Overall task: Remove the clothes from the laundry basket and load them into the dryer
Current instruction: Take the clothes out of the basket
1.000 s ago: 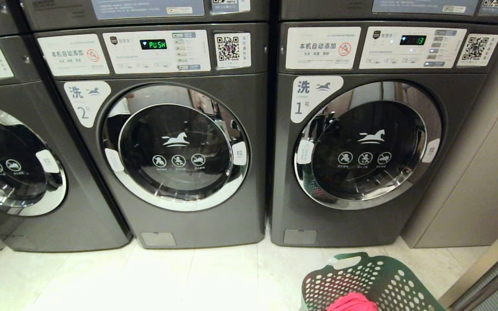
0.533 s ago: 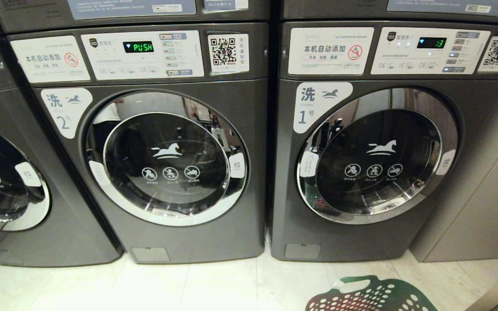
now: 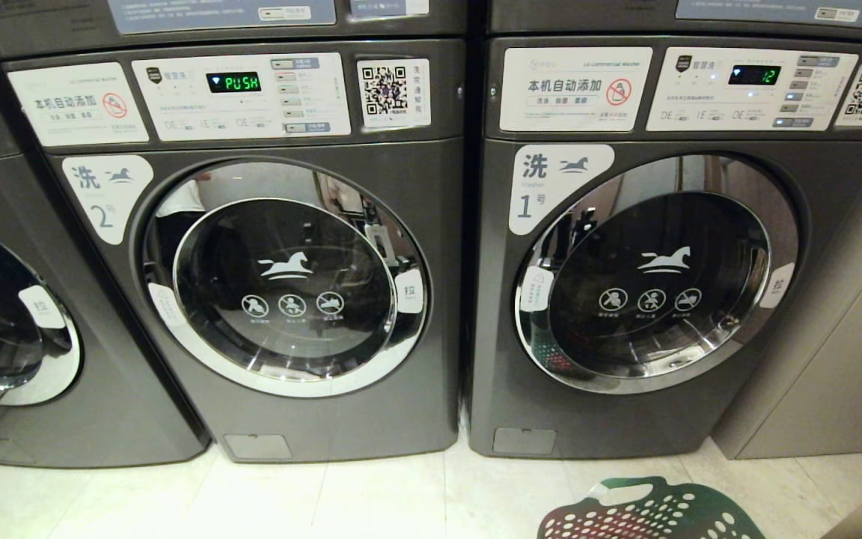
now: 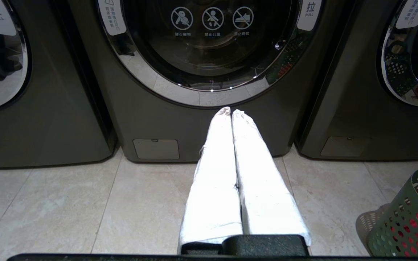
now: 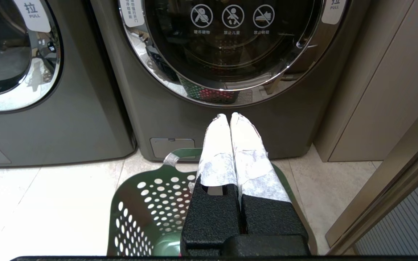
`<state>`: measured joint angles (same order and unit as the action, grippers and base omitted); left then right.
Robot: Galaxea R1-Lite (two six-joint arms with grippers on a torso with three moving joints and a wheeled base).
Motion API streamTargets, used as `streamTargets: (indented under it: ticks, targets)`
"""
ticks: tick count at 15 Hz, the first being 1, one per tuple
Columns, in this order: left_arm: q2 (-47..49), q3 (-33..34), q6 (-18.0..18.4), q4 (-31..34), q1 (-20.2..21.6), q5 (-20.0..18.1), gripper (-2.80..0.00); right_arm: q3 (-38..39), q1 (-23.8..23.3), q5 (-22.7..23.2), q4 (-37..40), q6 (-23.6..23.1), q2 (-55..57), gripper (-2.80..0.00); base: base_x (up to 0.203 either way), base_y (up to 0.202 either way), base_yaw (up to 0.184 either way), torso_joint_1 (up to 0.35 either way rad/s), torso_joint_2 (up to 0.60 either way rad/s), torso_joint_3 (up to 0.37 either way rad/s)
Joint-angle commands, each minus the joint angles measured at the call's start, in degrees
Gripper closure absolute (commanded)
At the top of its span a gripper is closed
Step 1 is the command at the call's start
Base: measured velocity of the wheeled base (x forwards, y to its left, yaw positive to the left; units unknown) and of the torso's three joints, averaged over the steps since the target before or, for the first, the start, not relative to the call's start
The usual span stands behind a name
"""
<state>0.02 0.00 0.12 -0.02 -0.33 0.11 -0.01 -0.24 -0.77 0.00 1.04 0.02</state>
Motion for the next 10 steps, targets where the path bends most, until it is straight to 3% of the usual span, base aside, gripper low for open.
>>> streamTargets:
  ticks: [1,10]
  targets:
    - [-0.02,0.0,-0.01,0.02,-0.02,-0.02,0.0,0.01,-0.02,-0.02,0.0,0.01,-0.11,0.0,0.0,0.0,0.0,0.0,0.0,0.0]
    - [-0.02,0.0,0.06,-0.06,0.06,-0.02,0.0,-0.08,-0.02,-0.02,0.0,0.01,-0.11,0.0,0.0,0.0,0.0,0.0,0.0,0.0]
